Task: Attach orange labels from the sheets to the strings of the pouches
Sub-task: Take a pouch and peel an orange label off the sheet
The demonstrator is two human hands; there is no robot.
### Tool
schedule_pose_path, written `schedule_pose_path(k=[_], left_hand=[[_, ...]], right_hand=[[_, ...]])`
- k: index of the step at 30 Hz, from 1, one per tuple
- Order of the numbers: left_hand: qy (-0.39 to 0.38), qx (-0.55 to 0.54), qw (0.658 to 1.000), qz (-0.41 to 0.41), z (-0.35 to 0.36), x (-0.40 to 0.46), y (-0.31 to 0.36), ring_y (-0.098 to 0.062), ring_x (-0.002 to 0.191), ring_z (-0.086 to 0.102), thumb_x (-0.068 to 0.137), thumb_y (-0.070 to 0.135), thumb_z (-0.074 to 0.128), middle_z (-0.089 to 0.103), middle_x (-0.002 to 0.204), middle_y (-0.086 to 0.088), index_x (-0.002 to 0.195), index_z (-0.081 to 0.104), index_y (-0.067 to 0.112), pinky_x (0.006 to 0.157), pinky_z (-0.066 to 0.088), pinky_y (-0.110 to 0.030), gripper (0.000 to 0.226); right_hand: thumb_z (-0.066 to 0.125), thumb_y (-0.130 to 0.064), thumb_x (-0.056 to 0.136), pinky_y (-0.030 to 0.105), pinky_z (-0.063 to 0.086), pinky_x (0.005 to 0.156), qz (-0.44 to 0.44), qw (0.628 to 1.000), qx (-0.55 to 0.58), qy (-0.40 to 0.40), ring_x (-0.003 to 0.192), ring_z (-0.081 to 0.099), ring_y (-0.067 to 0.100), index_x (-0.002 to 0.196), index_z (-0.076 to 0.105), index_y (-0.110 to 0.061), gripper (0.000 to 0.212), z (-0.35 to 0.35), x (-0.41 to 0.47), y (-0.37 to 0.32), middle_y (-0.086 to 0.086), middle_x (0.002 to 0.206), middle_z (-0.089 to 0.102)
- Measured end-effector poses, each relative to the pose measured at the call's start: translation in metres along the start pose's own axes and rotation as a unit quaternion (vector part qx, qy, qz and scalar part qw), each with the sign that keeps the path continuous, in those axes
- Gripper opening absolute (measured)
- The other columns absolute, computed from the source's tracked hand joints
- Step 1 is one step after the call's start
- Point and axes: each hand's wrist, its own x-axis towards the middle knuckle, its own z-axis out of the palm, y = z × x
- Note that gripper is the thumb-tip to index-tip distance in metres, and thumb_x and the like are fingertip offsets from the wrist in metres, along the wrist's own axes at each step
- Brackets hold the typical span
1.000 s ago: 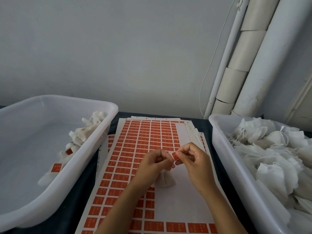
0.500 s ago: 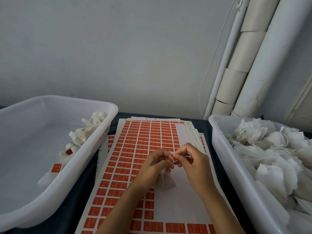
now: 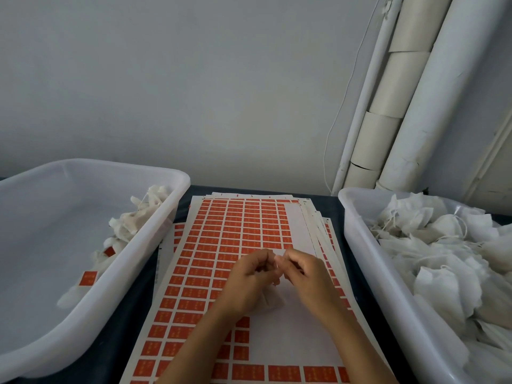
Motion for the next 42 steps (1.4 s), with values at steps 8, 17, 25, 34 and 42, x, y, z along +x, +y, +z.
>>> schedule_pose_path(k=[8,17,25,34,42], left_hand=[[0.03,-0.027,0.999,-0.003,0.002,0.0,-0.004,-0.009,0.061,0.056,0.093,0.002,0.05,0.061,0.068,-0.004,0.079,0.067,0.01,0.061,0.048,-0.018,0.023],[-0.003,-0.025,0.999,-0.02,-0.003,0.001,-0.003,-0.009,0.068,0.056,0.095,0.007,0.051,0.059,0.076,-0.005,0.088,0.062,0.004,0.063,0.048,-0.016,0.014],[-0.136,0.303,0.939,-0.091,-0.037,-0.011,-0.004,-0.001,0.085,0.055,0.07,0.056,0.073,0.052,0.096,0.023,0.101,0.048,0.039,0.069,0.047,-0.011,0.043],[-0.083,0.332,0.938,-0.051,-0.03,-0.012,-0.006,0.004,0.073,0.051,0.082,0.045,0.066,0.052,0.081,0.023,0.095,0.059,0.034,0.06,0.038,-0.01,0.018],[0.017,0.211,0.976,-0.049,-0.031,-0.008,-0.001,0.0,0.073,0.062,0.084,0.029,0.068,0.065,0.076,0.019,0.079,0.062,0.038,0.064,0.049,-0.012,0.012]], right_hand=[[0.05,-0.029,0.092,0.018,0.055,0.075,-0.022,0.999,-0.021,0.031,0.076,0.065,0.009,0.083,0.059,-0.02,0.016,0.001,-0.001,0.003,-0.006,0.085,0.067],[0.052,-0.025,0.093,0.009,0.047,0.063,-0.007,1.0,0.023,-0.001,0.069,0.06,-0.001,0.075,0.052,-0.022,0.018,0.0,0.0,0.004,-0.016,0.07,0.06],[0.04,-0.025,0.096,0.006,0.037,0.047,0.055,0.989,0.138,0.001,0.045,0.052,0.0,0.075,0.054,-0.016,0.026,-0.001,-0.003,0.001,-0.014,0.054,0.057],[0.038,-0.047,0.086,0.015,0.044,0.054,0.097,0.984,0.138,-0.055,0.05,0.052,0.005,0.075,0.055,-0.017,0.036,0.003,-0.005,0.004,-0.007,0.057,0.056],[0.054,-0.045,0.086,0.007,0.044,0.069,0.088,0.99,0.095,-0.05,0.105,0.053,0.002,0.116,0.05,-0.032,0.034,0.009,-0.002,-0.008,-0.022,0.116,0.053]])
